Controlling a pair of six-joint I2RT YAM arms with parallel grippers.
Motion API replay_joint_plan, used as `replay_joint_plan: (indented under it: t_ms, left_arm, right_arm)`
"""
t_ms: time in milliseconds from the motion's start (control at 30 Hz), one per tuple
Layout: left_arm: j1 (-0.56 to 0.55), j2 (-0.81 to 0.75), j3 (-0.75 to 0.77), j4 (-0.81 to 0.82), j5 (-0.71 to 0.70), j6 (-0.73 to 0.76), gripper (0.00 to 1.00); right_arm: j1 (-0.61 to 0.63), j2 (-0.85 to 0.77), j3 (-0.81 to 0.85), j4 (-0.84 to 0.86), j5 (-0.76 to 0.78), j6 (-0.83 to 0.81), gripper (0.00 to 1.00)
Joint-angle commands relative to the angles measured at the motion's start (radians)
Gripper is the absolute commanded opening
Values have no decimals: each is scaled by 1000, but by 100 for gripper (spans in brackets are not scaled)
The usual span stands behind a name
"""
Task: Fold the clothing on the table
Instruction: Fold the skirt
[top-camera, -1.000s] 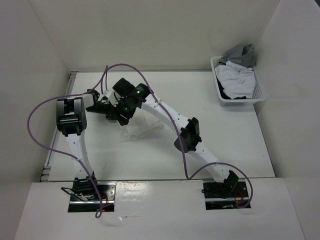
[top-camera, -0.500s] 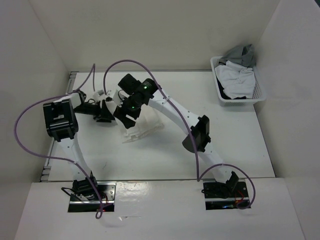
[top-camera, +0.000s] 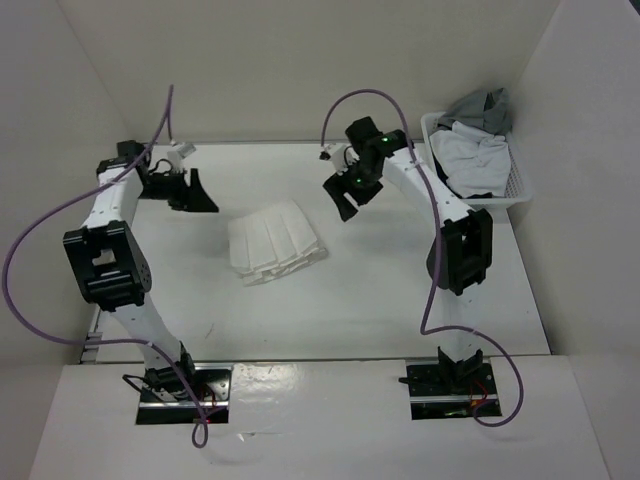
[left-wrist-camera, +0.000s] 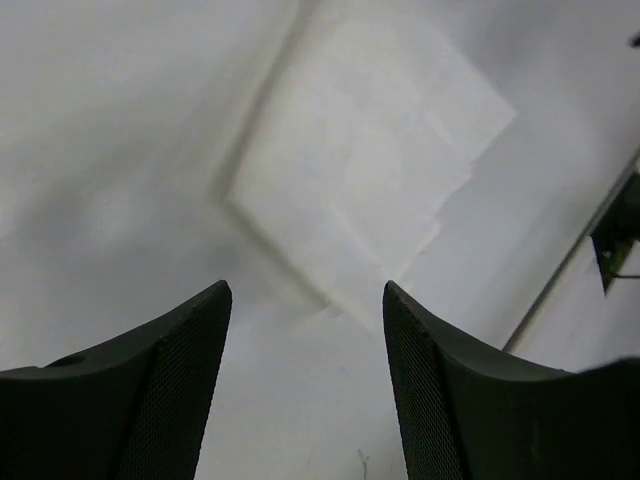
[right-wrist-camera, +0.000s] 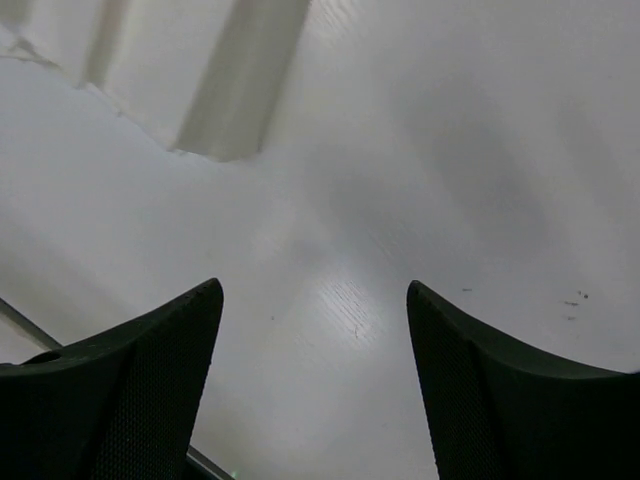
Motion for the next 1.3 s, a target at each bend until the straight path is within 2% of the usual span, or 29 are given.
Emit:
replay_joint_plan:
  t_ms: [0,133,167,200,333,433,533,600,667,967,1267]
  left_arm:
    - [-114,-24,58,-29,158,-23,69]
    - [-93,-33,78,-59,221,-9,69]
    - [-81,-33,78,-82,221,-9,69]
    - [-49,-45,69,-83,207,3,69]
    - [33,-125,-27,-57,92,-27,75]
    - [76,-235,-144,9,-26,-75,81]
    - [109,-324,-253,62,-83,-97,85]
    - [125,-369,-293,94,-115,-121,93]
    - [143,-426,-328,108,-150,-130,96]
    - [218,-504,-408,117,-163,-130,100]
    - [237,-492,-451,117,-152,-101,100]
  right_arm:
    - [-64,-73,-19,41,-156,1,79]
    - [-64,-20,94,-71,-453,-97,79]
    - [-64,0,178,-103,-497,-116,80]
    - [-64,20,218,-155,-535,-135,80]
    - [-64,55,275,-155,-658,-162,85]
    - [-64,104,216,-155,-753,-195,89]
    - [-64,144,116,-155,-883,-228,92]
    - [-64,193,88,-155,-960,-246,92]
    - [-64,245,88,-155,-1024,-255,93]
    - [43,333,241,-155,-1127,-219,94]
    - [44,407,243,-155,-1164,-209,94]
